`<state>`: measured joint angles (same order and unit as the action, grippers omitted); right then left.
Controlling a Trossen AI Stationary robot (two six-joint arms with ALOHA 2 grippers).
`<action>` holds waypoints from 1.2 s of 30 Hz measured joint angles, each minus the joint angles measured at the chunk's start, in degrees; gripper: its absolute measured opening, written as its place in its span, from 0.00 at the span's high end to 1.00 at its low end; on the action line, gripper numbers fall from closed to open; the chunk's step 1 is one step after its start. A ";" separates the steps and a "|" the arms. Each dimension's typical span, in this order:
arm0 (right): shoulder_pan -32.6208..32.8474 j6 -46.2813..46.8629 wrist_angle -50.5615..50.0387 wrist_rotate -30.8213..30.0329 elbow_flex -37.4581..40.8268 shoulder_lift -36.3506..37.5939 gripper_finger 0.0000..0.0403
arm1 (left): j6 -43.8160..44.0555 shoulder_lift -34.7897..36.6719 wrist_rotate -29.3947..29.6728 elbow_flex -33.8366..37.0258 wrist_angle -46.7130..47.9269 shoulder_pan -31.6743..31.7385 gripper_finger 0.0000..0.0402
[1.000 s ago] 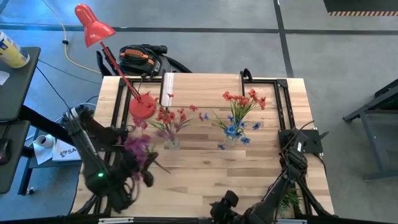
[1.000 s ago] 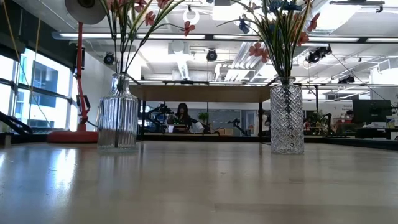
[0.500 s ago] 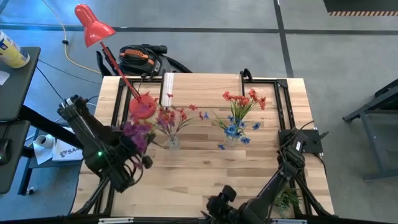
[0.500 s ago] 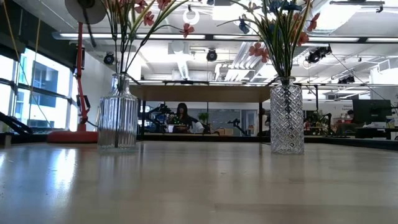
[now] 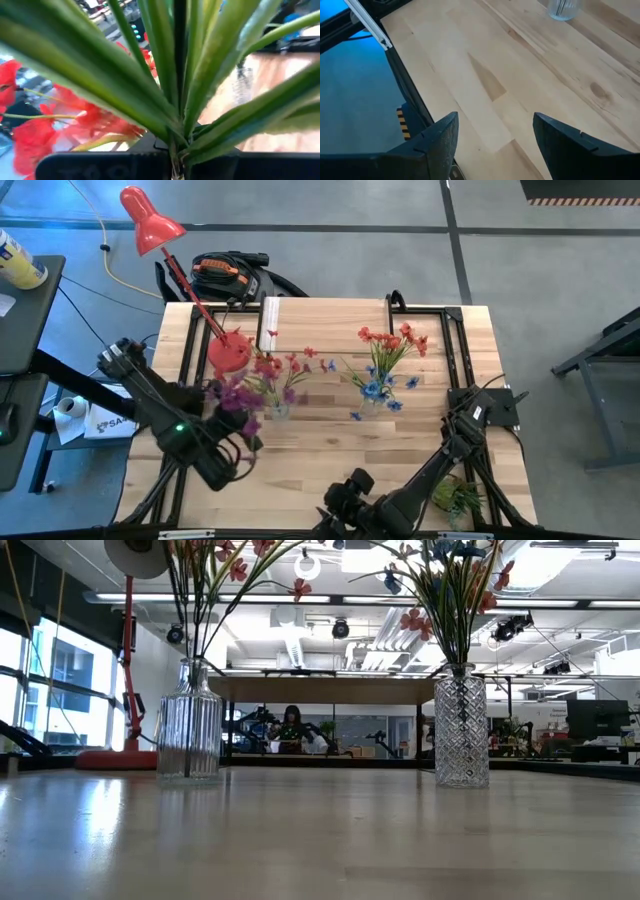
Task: Pick and place flowers into a vace then onto a shelf
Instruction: Put the purple flowers into the left transparent flower vase
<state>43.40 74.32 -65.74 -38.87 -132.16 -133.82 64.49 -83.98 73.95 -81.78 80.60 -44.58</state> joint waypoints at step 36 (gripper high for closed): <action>0.00 0.69 0.02 1.78 0.00 0.00 0.39 | -1.42 -4.33 -4.73 7.96 -12.56 5.12 0.83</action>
<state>43.40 75.02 -65.71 -37.09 -132.16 -133.82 63.07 -88.31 69.22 -73.82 68.04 -39.46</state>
